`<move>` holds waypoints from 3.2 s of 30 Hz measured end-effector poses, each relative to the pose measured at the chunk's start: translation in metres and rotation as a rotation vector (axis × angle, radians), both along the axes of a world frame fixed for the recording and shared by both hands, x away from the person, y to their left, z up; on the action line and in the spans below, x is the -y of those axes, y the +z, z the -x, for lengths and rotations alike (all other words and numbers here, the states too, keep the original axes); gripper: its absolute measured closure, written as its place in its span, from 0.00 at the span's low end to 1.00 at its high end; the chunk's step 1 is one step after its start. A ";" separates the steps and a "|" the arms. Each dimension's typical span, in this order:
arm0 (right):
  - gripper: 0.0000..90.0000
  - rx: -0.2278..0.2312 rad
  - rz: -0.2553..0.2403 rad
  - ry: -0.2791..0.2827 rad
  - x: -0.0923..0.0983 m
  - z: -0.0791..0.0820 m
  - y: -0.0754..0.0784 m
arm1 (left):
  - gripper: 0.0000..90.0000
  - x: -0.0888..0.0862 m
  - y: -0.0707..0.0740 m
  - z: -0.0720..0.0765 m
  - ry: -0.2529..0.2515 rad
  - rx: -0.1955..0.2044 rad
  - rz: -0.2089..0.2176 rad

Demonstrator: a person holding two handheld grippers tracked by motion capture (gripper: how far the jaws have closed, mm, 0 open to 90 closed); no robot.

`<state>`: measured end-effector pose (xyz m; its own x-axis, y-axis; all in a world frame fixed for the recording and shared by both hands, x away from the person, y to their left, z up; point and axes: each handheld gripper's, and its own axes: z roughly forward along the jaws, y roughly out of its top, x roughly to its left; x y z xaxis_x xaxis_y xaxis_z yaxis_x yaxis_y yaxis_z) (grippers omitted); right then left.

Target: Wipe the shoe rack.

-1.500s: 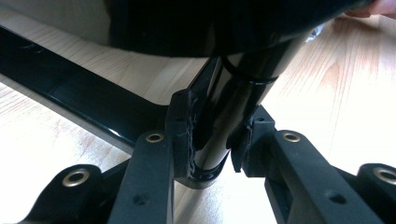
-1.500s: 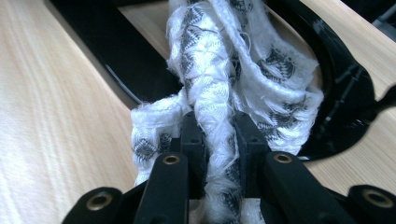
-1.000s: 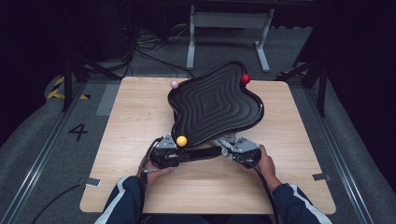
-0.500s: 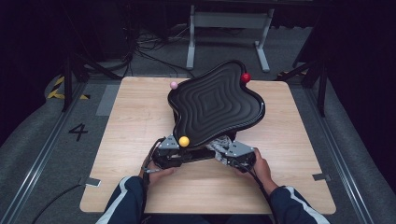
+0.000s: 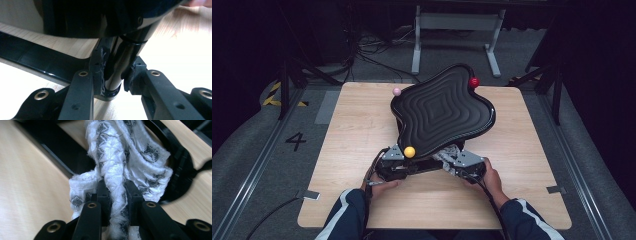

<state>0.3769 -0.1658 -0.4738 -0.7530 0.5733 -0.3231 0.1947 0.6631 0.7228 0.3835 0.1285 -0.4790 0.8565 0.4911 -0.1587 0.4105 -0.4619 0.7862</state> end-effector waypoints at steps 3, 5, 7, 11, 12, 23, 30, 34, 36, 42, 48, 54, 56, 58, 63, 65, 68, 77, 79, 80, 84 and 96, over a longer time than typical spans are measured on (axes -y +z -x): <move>0.86 0.008 0.007 -0.047 0.009 -0.007 -0.001 | 0.79 0.000 0.000 0.000 -0.002 -0.001 0.002; 0.86 0.015 0.023 -0.071 0.013 -0.011 -0.001 | 0.79 0.001 0.000 0.000 -0.004 0.000 0.003; 0.86 0.013 0.037 -0.082 0.014 -0.015 0.000 | 0.79 0.002 0.000 0.000 -0.004 -0.002 0.004; 0.86 0.000 0.019 -0.083 0.013 -0.014 0.000 | 0.79 0.002 0.000 0.000 -0.002 -0.002 0.007; 0.86 -0.003 0.014 -0.073 0.012 -0.013 0.000 | 0.79 0.002 0.000 0.000 -0.003 -0.003 0.008; 0.86 -0.024 -0.010 0.068 -0.018 0.010 0.000 | 0.79 0.008 0.000 0.002 -0.023 -0.007 0.009; 0.86 -0.014 0.001 0.114 -0.032 0.018 -0.001 | 0.79 0.009 0.000 0.003 -0.025 -0.006 0.010; 0.86 -0.029 -0.010 0.104 -0.027 0.014 0.000 | 0.79 0.009 0.000 0.004 -0.031 -0.008 0.004; 0.86 -0.014 0.008 0.086 -0.023 0.011 0.000 | 0.79 0.010 0.000 0.003 -0.034 -0.002 0.004; 0.87 -0.019 0.010 -0.010 -0.002 -0.004 0.001 | 0.79 0.010 0.000 0.004 -0.036 -0.003 0.005; 0.87 -0.030 0.004 -0.072 0.010 -0.013 0.000 | 0.79 0.010 0.000 0.003 -0.035 -0.006 0.006; 0.86 -0.037 0.016 -0.004 -0.008 0.001 0.002 | 0.79 0.010 0.000 0.003 -0.034 -0.007 0.007; 0.86 -0.039 0.021 0.030 -0.017 0.007 0.002 | 0.79 0.010 0.000 0.003 -0.033 -0.008 0.007; 0.86 -0.044 0.017 0.058 -0.024 0.011 0.002 | 0.79 0.010 0.000 0.003 -0.035 -0.007 0.006; 0.86 -0.051 0.013 0.096 -0.034 0.017 0.002 | 0.79 0.010 0.000 0.003 -0.034 -0.006 0.007; 0.86 -0.062 0.004 0.110 -0.039 0.019 0.001 | 0.79 0.010 0.000 0.003 -0.035 -0.002 0.006; 0.86 -0.084 -0.017 0.125 -0.045 0.022 0.000 | 0.79 0.010 0.000 0.003 -0.035 -0.006 0.009; 0.87 -0.060 0.003 0.152 -0.048 0.024 -0.002 | 0.79 0.010 0.000 0.003 -0.033 -0.004 0.005; 0.87 -0.059 0.009 0.151 -0.045 0.023 -0.002 | 0.79 0.010 0.000 0.004 -0.031 -0.005 0.005; 0.87 -0.056 0.009 0.152 -0.043 0.021 -0.001 | 0.79 0.010 0.000 0.004 -0.032 -0.004 0.004; 0.87 -0.075 -0.008 0.135 -0.036 0.018 -0.001 | 0.79 0.010 0.000 0.004 -0.034 0.000 0.004; 0.87 -0.084 -0.005 0.059 -0.010 0.006 0.000 | 0.74 0.003 0.001 0.007 -0.020 0.015 -0.012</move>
<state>0.3713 -0.1556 -0.4734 -0.8098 0.5285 -0.2548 0.2150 0.6713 0.7093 0.3763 0.1258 -0.4781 0.8682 0.4761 -0.1401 0.3897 -0.4793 0.7864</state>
